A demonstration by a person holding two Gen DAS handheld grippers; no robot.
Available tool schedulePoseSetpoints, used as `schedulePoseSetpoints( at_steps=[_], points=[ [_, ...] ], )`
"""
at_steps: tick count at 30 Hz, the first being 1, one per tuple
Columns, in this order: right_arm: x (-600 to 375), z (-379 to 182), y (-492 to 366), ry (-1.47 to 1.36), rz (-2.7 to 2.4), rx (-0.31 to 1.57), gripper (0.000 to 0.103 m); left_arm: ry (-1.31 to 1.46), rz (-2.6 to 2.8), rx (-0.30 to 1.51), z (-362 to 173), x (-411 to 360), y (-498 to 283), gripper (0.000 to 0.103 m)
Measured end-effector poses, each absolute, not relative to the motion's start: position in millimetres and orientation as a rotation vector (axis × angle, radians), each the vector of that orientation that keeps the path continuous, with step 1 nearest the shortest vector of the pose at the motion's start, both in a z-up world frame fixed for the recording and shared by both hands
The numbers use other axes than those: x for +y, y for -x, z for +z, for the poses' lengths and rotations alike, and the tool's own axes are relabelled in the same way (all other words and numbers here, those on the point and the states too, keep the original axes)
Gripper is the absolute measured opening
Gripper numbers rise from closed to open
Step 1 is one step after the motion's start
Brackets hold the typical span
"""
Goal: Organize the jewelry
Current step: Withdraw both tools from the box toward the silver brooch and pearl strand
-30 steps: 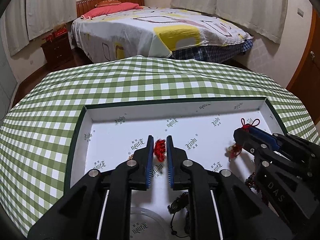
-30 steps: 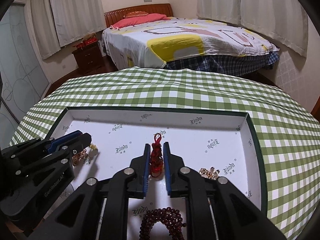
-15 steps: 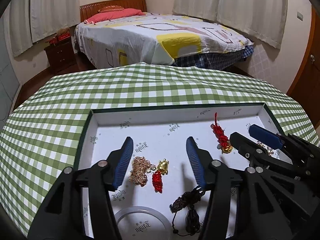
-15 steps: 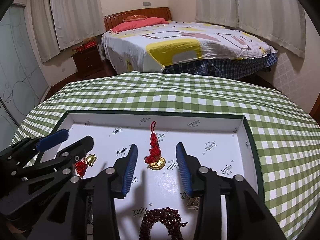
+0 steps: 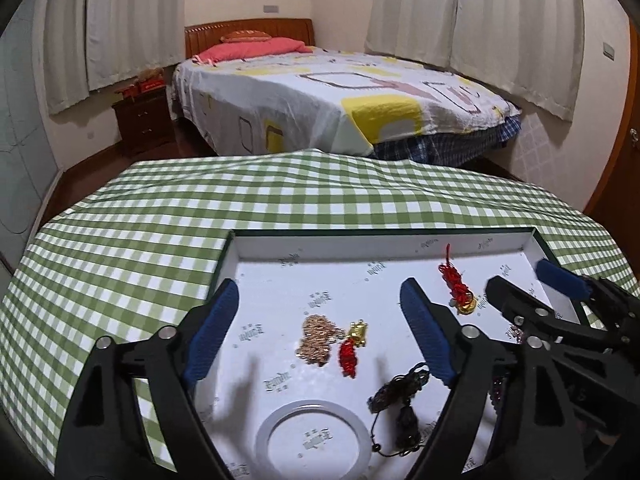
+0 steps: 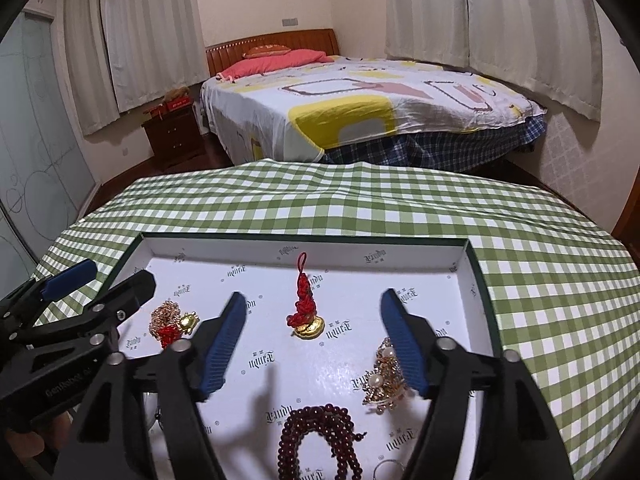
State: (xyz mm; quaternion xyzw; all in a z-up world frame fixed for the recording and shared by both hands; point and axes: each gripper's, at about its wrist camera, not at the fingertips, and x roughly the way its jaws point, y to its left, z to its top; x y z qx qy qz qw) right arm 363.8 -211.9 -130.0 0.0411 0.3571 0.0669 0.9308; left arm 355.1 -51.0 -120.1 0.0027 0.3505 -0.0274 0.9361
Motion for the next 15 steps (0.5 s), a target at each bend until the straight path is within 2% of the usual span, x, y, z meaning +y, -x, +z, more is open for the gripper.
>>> schedulePoseSetpoints(
  at_steps=[1, 15],
  points=[
    [-212.4, -127.9, -361.4, -0.085, 0.136, 0.725, 0.072, -0.006, -0.054, 0.713, -119.2, -49.9, -353.5, 0.087],
    [-221.5, -103.7, -311.2, -0.082, 0.125, 0.648, 0.074, 0.019, -0.065, 0.595, -90.0, -40.7, -289.5, 0.090]
  ],
)
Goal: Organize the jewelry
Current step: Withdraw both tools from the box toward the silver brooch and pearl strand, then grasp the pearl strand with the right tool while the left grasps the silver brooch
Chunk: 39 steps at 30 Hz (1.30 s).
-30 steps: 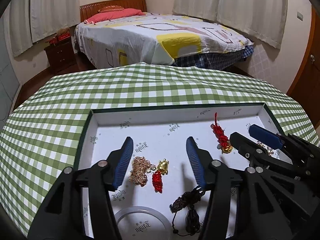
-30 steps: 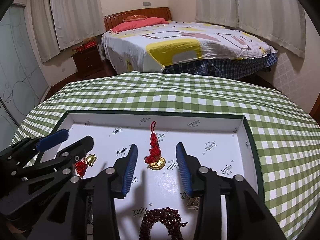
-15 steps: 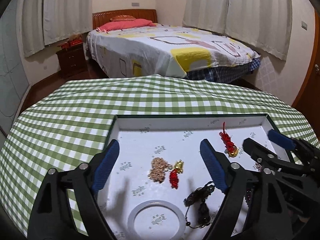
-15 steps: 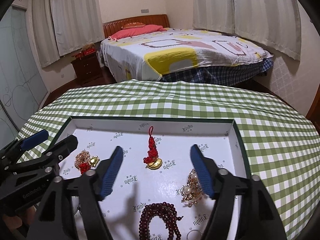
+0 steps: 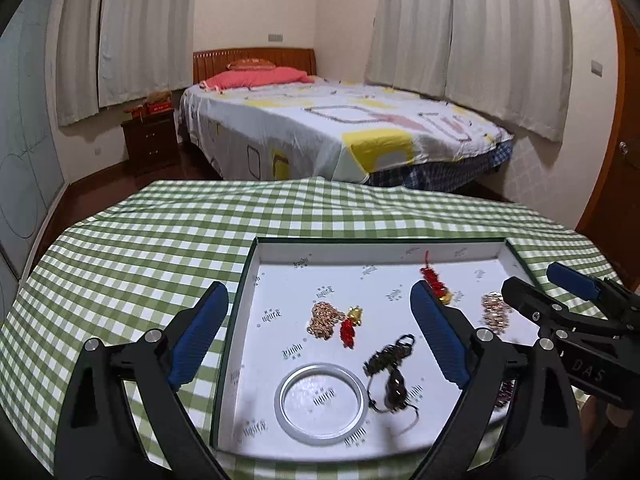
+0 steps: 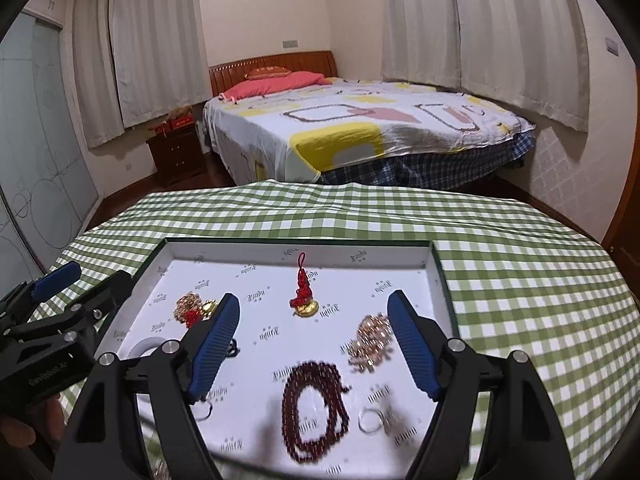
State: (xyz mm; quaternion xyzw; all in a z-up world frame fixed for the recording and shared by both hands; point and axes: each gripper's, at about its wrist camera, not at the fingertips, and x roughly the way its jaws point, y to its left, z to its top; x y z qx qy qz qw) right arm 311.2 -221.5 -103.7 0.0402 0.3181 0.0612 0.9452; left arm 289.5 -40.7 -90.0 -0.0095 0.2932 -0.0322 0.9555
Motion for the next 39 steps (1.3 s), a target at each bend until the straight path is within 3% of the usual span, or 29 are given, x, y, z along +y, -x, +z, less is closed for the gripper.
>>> schedulePoseSetpoints(
  at_steps=[9, 19, 39],
  points=[
    [-230.9, -98.6, -251.9, -0.046, 0.091, 0.592, 0.074, 0.072, -0.059, 0.512, -77.6, -38.3, -236.0, 0.091],
    [-247.5, -126.5, -194.5, -0.019, 0.038, 0.601, 0.074, 0.069, -0.039, 0.527, -98.7, -35.3, -190.7, 0.091],
    [-279.9, -172.6, -194.0, -0.093, -0.066, 0.765, 0.074, 0.065, -0.031, 0.607, -127.4, -32.9, -170.9, 0.091]
  ],
)
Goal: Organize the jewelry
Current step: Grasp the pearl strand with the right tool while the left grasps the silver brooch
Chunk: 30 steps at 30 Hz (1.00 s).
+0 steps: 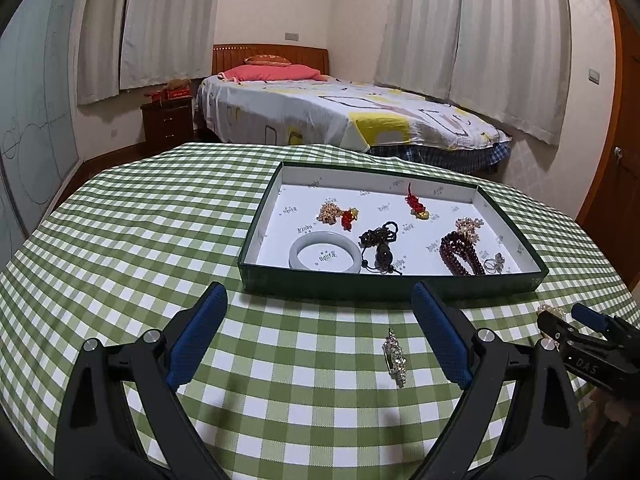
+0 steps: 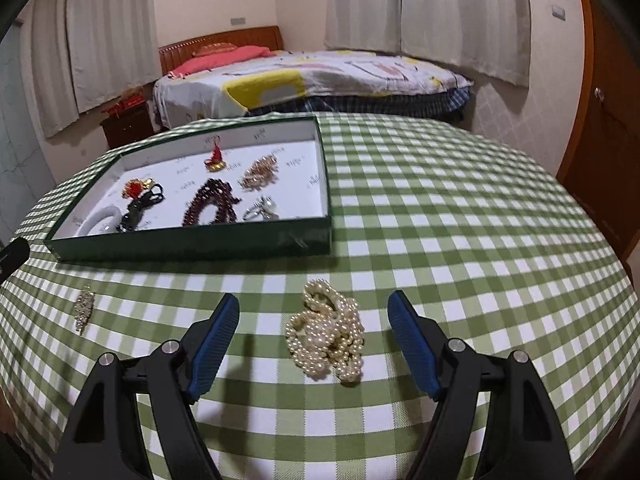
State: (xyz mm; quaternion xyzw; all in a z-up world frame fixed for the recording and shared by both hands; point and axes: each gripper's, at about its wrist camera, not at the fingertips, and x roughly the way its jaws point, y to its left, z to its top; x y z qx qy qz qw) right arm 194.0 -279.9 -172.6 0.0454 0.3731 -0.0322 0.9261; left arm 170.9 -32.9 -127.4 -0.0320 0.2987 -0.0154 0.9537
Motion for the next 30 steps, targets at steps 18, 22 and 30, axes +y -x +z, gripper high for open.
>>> schedulePoseSetpoints(
  at_steps=[18, 22, 30],
  points=[
    [-268.7, -177.7, -193.6, -0.093, -0.015, 0.814, 0.025, 0.051, -0.031, 0.658, -139.2, -40.3, -173.6, 0.091],
    [-260.8, -172.7, -192.1, -0.086, 0.011, 0.799, 0.025, 0.049, -0.041, 0.669, -141.3, -42.3, -173.5, 0.091],
    [-252.2, -166.8, -191.5, -0.089, 0.049, 0.781, 0.025, 0.030, -0.087, 0.695, -150.5, -55.1, -172.6, 0.090]
  ],
)
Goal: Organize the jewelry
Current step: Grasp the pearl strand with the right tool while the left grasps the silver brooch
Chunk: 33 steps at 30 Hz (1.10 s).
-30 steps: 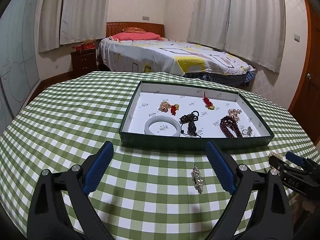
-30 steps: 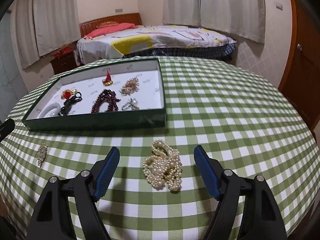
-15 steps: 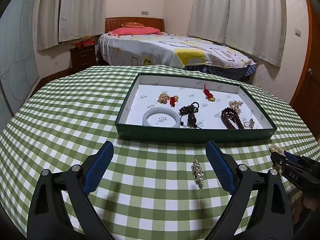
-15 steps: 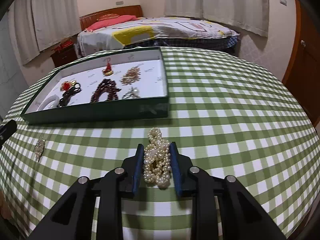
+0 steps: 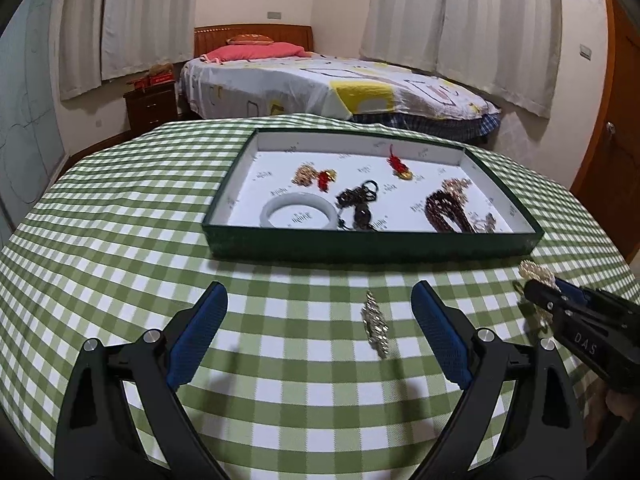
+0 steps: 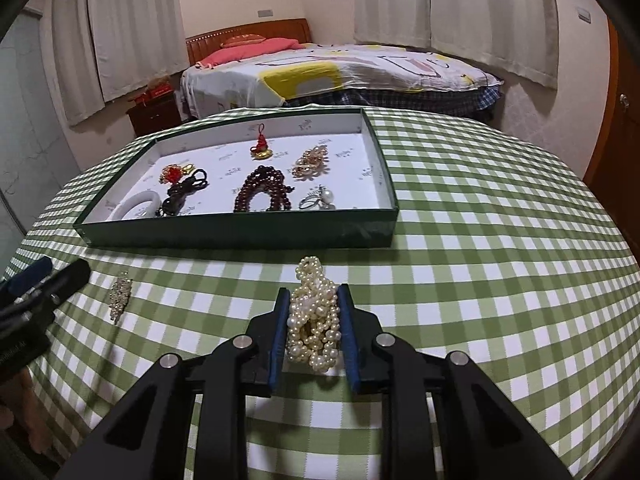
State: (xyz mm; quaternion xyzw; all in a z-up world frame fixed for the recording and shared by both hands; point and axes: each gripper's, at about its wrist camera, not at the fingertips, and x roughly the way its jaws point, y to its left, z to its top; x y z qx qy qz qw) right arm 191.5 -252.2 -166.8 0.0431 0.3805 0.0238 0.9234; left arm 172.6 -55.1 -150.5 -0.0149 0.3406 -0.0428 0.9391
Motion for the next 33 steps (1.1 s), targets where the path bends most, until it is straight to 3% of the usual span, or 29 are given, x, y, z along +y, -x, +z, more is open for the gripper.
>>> schedulePoseSetpoints(
  at_steps=[10, 23, 27, 33],
  points=[
    [-250.7, -167.1, -192.4, -0.101, 0.070, 0.783, 0.025, 0.003, -0.135, 0.778, -167.7, -71.7, -181.4, 0.059],
    [-248.9, -169.1, -192.9, -0.101, 0.078, 0.789, 0.025, 0.032, -0.188, 0.830, -176.7, -74.0, -185.8, 0.029],
    [-248.7, -170.3, -193.2, -0.103, 0.081, 0.793, 0.025, 0.029, -0.204, 0.833, -176.9, -76.7, -186.4, 0.014],
    [-248.1, -170.4, -192.9, -0.102, 0.083, 0.792, 0.025, 0.025, -0.215, 0.829, -177.1, -78.3, -185.3, 0.013]
  ],
)
